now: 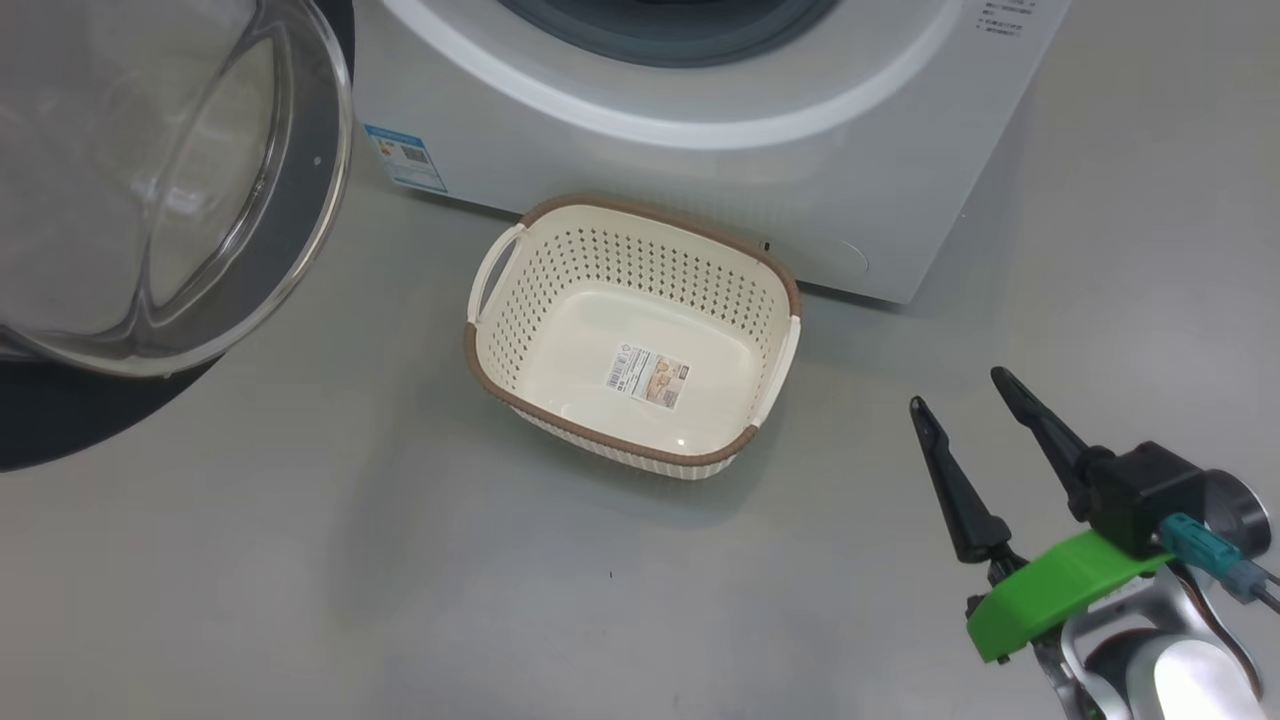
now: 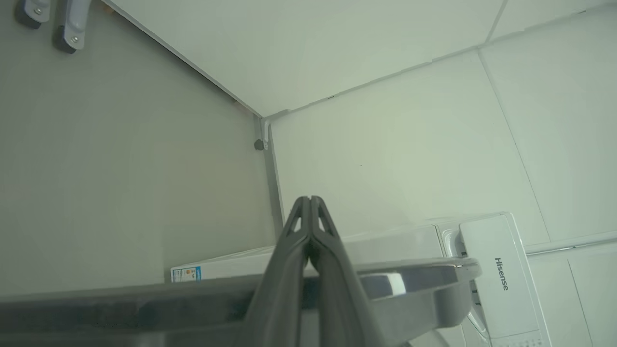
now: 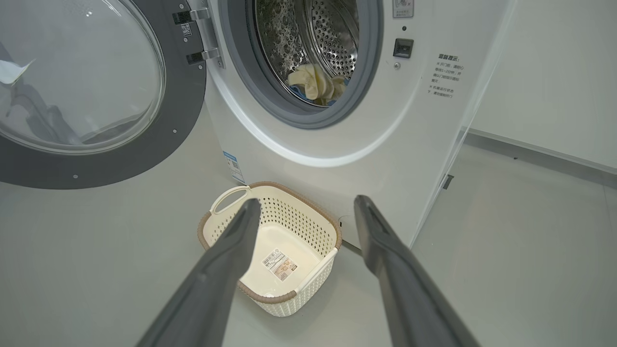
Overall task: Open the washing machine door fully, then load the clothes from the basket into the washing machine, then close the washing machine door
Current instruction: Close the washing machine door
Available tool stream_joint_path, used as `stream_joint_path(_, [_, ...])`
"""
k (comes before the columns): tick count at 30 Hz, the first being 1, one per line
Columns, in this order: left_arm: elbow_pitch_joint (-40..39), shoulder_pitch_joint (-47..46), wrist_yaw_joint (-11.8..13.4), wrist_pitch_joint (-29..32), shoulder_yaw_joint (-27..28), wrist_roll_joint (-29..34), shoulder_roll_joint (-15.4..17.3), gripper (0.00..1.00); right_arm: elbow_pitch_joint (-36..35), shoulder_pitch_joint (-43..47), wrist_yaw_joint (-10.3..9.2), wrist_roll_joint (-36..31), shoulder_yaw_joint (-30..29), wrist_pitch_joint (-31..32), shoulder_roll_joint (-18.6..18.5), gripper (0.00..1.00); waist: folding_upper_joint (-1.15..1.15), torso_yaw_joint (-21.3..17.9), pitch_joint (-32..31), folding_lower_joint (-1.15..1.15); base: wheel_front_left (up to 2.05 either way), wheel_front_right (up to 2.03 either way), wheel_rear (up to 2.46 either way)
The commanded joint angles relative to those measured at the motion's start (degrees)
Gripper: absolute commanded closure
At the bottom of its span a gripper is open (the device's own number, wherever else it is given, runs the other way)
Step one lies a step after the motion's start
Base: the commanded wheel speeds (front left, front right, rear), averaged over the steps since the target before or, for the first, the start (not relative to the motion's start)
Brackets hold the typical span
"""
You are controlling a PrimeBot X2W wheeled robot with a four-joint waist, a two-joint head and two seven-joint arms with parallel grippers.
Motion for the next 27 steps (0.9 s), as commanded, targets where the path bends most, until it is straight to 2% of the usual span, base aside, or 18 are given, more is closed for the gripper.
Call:
stream_joint_path(1, [-2.1, 0.7, -0.8, 2.5, -1.2, 0.7, 3.1, 1.00, -2.1, -2.3, 0.01, 0.1, 1.3, 0.2, -0.7, 0.00, 0.00, 0.0, -0.1, 0.00, 0.00, 0.00, 0.00])
stream_joint_path(8, [-4.7, 2.8, -1.6, 8.6, -3.3, 0.7, 3.9, 1.00, -2.0, -2.2, 0.01, 0.2, 1.1, 0.4, -0.7, 0.00, 0.00, 0.5, -0.1, 0.00, 0.00, 0.00, 0.00])
stream_joint_path(12, [-7.5, 4.0, -3.1, 11.7, -4.1, -0.1, 3.6, 1.00, -1.8, -2.2, 0.01, 0.3, 1.2, 0.4, -0.6, 0.00, 0.00, 0.8, 0.2, 0.00, 0.00, 0.00, 0.00])
stream_joint_path(16, [-10.6, 5.7, -4.1, 16.4, -3.7, -2.9, 2.9, 1.00, -1.6, -2.4, 0.01, 0.5, 1.1, 0.5, -0.6, 0.00, 0.00, 1.1, 0.7, 0.00, 0.00, 0.00, 0.00])
stream_joint_path(27, [-18.7, 10.3, -5.8, 24.1, -1.6, -10.1, -0.1, 1.00, -1.1, -2.3, 0.01, 0.5, 0.7, 0.9, -0.6, 0.00, 0.00, 1.7, 1.1, 0.00, 0.00, 0.00, 0.00])
